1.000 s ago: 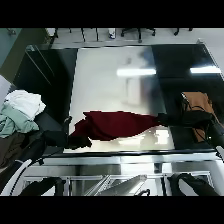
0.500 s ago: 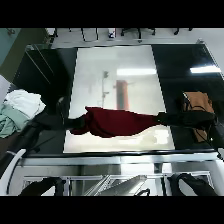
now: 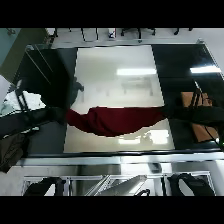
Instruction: Fold the shirts.
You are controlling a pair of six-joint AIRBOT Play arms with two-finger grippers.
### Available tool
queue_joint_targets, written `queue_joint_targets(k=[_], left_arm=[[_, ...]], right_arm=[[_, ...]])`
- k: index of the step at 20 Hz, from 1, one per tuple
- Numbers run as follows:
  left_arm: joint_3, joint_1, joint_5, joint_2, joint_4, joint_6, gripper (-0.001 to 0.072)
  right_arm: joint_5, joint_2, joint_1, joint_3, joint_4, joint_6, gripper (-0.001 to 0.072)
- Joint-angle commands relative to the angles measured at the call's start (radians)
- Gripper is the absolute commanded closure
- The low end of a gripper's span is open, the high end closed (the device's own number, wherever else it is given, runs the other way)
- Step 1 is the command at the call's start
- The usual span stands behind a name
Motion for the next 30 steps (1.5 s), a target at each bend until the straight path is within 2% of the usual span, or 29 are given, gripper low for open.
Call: queue_joint_targets(k=[1, 5, 7, 10, 13, 16, 18, 21, 23, 26, 29, 30], left_arm=[[0.053, 0.077, -0.021, 0.137, -0.005, -0.005, 0.0695], [0.401, 0.269, -0.027, 0.236, -0.001, -0.022, 0.0695], [0.580, 0.410, -0.006, 0.230, 0.015, -0.024, 0.0695], [0.758, 0.584, 0.101, 0.148, 0.013, -0.044, 0.0694], [0.763, 0.574, 0.226, 0.038, -0.040, -0.060, 0.0695], [0.589, 0.397, 0.272, -0.066, -0.030, -0.002, 0.0694], [0.410, 0.245, 0.160, -0.153, -0.017, 0.029, 0.0694], [0.199, 0.064, -0.172, -0.336, 0.086, 0.016, 0.0694], [0.169, 0.024, -0.254, -0.500, 0.077, 0.012, 0.0694], [0.275, 0.005, -0.152, -0.771, 0.073, 0.012, 0.0694], [0.413, 0.003, -0.026, -0.907, 0.067, 0.012, 0.0694], [0.468, 0.003, 0.030, -0.933, 0.066, 0.010, 0.0626]], right_arm=[[-0.032, 0.069, -0.023, 0.131, 0.058, -0.008, 0.0694], [-0.040, 0.172, -0.104, 0.601, 0.062, -0.012, 0.0694], [-0.033, 0.186, -0.150, 0.824, -0.011, -0.010, 0.0694], [-0.037, 0.183, -0.202, 0.958, -0.104, 0.027, 0.0694], [-0.156, 0.131, -0.207, 0.922, -0.112, 0.055, 0.0693], [-0.263, 0.019, -0.203, 0.765, -0.068, 0.061, 0.0694], [-0.251, -0.058, -0.162, 0.585, -0.064, 0.046, 0.0694], [-0.106, -0.182, -0.094, 0.283, -0.070, 0.030, 0.0694], [-0.007, -0.293, -0.090, 0.137, -0.071, 0.031, 0.0694], [0.009, -0.454, -0.092, 0.091, -0.074, 0.021, 0.0694], [0.027, -0.480, -0.093, 0.097, -0.068, 0.015, 0.0694], [0.026, -0.478, -0.097, 0.106, -0.068, 0.014, 0.0694]])
